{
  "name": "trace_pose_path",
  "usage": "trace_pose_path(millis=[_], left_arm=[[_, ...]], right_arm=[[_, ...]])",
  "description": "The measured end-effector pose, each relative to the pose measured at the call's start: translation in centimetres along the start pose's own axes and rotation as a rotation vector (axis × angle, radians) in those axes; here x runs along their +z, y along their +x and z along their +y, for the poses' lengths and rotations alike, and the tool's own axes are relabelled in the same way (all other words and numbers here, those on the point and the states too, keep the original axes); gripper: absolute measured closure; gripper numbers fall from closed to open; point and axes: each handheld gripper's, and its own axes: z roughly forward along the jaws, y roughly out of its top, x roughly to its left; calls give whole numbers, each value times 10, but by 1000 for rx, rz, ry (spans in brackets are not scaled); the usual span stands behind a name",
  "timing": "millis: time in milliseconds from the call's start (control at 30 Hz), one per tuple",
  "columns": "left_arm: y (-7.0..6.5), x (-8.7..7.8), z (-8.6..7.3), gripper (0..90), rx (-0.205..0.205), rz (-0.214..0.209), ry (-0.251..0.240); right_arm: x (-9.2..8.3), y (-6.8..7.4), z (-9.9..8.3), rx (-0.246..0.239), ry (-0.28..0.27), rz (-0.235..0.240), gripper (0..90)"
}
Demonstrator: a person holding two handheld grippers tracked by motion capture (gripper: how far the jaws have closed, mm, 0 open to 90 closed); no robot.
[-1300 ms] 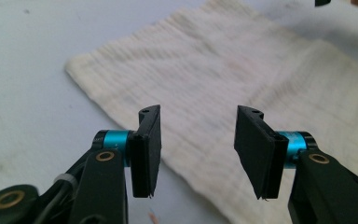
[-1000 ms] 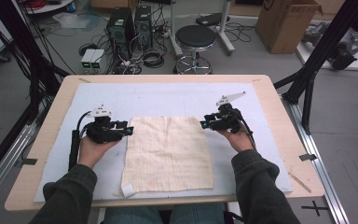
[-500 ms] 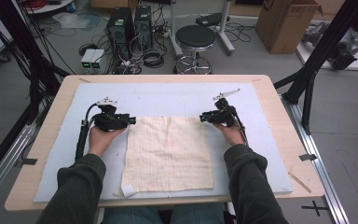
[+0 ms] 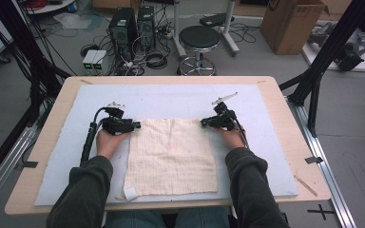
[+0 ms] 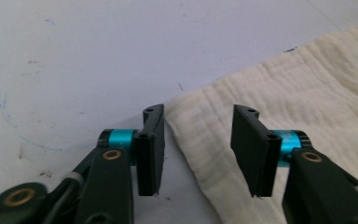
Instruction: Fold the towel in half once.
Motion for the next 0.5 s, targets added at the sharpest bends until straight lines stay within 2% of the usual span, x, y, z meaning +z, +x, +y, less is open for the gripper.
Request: trace_pose_path(millis=[133, 233, 300, 433, 500], left_arm=[[-1, 2, 0, 660, 15, 2, -4], [1, 2, 0, 789, 7, -17, 0], [0, 3, 0, 848, 17, -18, 3], [-2, 2, 1, 866, 25, -13, -9], [-2, 0, 3, 868, 13, -13, -35]], right_arm=[[-1, 1, 3, -9, 12, -7, 848], [-6, 1, 6, -14, 1, -13, 851], [-10, 0, 8, -7, -11, -20, 851], [-18, 1, 15, -17, -40, -34, 851], [-20, 1, 17, -16, -39, -38, 851]])
